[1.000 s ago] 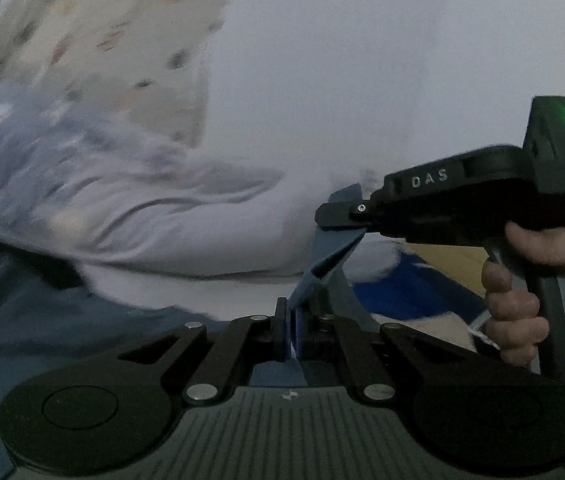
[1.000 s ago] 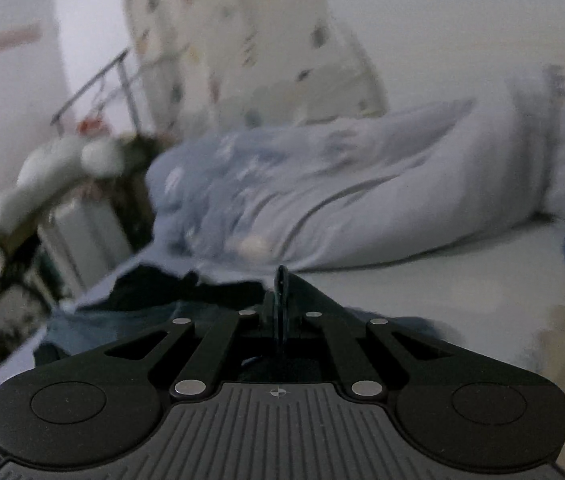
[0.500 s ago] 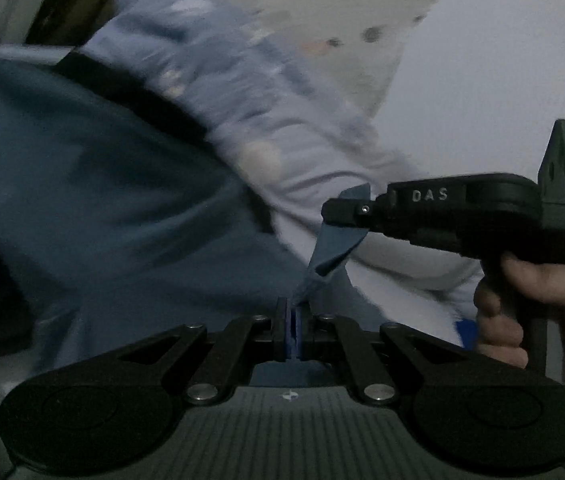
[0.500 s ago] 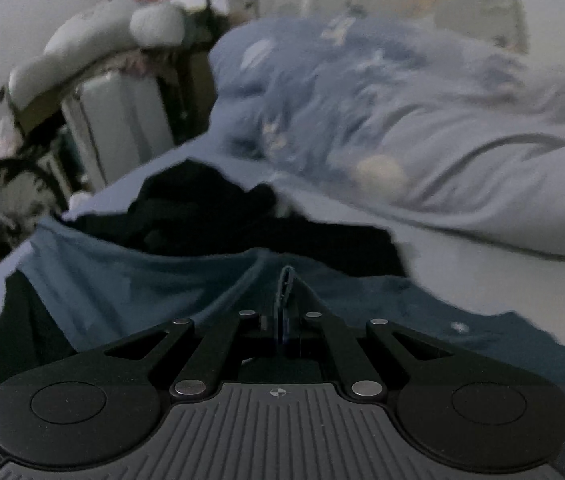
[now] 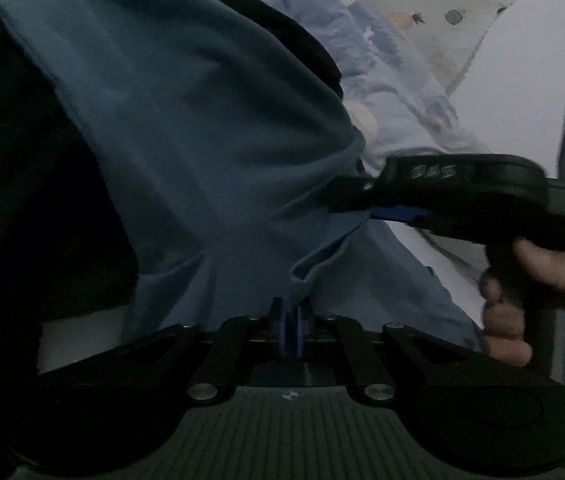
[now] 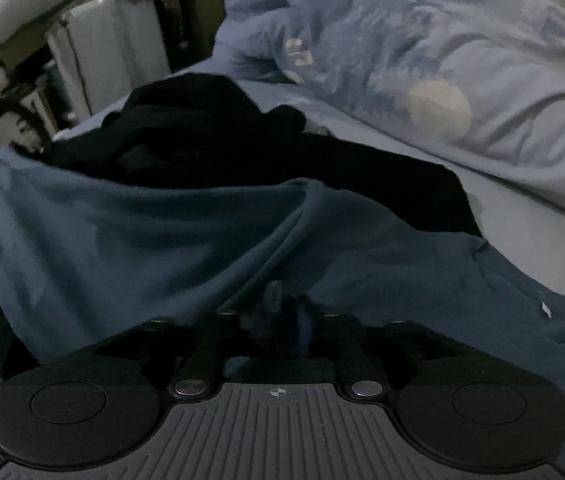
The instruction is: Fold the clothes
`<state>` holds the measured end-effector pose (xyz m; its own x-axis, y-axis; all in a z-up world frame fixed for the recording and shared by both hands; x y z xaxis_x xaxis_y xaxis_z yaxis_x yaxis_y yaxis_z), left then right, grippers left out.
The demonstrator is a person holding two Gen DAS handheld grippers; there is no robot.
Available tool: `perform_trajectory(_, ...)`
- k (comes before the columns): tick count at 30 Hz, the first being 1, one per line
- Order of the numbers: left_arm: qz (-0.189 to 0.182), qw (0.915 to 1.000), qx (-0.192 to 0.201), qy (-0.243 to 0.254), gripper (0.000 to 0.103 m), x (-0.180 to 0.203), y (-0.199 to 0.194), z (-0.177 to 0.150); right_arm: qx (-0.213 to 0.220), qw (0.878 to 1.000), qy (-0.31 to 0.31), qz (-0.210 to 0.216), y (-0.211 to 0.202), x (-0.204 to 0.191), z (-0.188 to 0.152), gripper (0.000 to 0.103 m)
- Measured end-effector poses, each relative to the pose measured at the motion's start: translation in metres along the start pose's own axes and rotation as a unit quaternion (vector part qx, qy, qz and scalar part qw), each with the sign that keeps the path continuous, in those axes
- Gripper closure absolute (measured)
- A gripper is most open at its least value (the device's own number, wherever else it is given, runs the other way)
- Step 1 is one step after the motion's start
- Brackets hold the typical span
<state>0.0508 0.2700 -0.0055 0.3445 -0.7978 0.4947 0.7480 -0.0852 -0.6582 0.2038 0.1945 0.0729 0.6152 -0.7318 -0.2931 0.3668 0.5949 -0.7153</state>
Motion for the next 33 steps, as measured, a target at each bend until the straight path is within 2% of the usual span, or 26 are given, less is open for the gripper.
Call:
perform_trajectory(1,0.001,1.0000,0.001,-0.002,0.081,0.000,0.000,0.001,0.008,1.000,0.005,-0.001,-0.004,0.001,0.001,0.052)
perform_trajectory(4,0.010,0.9999,0.005,-0.008,0.072,-0.004,0.001,0.006,0.049,0.999,0.018,0.001,-0.036,0.000,0.001,0.038)
perform_trajectory(5,0.011,0.9998,0.006,-0.013,0.069,-0.004,0.003,0.009,0.065,0.998,0.027,0.004,-0.049,0.004,0.001,0.035)
perform_trajectory(7,0.009,0.9997,0.012,-0.021,0.054,-0.002,0.003,0.013,0.098,0.994,0.041,0.011,-0.086,0.004,-0.005,0.032)
perform_trajectory(9,0.008,0.9996,0.020,-0.019,0.045,0.000,-0.001,0.016,0.136,0.989,0.051,0.022,-0.140,0.006,-0.016,0.031)
perform_trajectory(11,0.015,0.9994,0.029,-0.014,0.034,0.004,-0.006,0.019,0.176,0.982,0.061,0.024,-0.203,0.009,-0.033,0.025)
perform_trajectory(14,0.014,0.9985,0.053,0.009,0.028,0.020,-0.020,0.024,0.235,0.969,0.075,0.003,-0.306,0.018,-0.074,0.019)
perform_trajectory(15,0.010,0.9979,0.061,0.018,0.024,0.027,-0.027,0.024,0.252,0.964,0.082,-0.008,-0.341,0.022,-0.094,0.017)
perform_trajectory(18,-0.011,0.9955,0.083,0.043,0.022,0.049,-0.055,0.022,0.293,0.949,0.107,-0.053,-0.432,0.025,-0.153,0.016)
perform_trajectory(19,-0.019,0.9945,0.090,0.050,0.017,0.057,-0.065,0.021,0.300,0.944,0.122,-0.067,-0.458,0.025,-0.172,0.016)
perform_trajectory(23,-0.053,0.9885,0.114,0.084,0.009,0.086,-0.113,0.010,0.340,0.922,0.145,-0.119,-0.565,-0.001,-0.246,0.015)
perform_trajectory(25,-0.065,0.9857,0.120,0.098,0.000,0.095,-0.138,0.000,0.358,0.914,0.132,-0.138,-0.615,-0.022,-0.273,0.008)
perform_trajectory(29,-0.078,0.9817,0.124,0.122,0.000,0.106,-0.185,-0.020,0.379,0.905,0.098,-0.166,-0.683,-0.056,-0.309,0.005)
perform_trajectory(33,-0.069,0.9774,0.120,0.160,0.000,0.111,-0.222,-0.041,0.378,0.906,0.086,-0.170,-0.704,-0.067,-0.339,0.004)
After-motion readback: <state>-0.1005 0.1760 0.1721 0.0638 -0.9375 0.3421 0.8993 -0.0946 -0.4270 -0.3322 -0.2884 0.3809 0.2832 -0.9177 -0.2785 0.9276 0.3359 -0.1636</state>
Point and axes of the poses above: each gripper's, at about its wrist camera, not at the fingertips, and y roughly the way its jaws point, x to its right, z to its top, the point moved 3 cm from there along y, roughly the way its jaws point, and after that the axes turned 11 degrees about z, right-handed, at the moved point
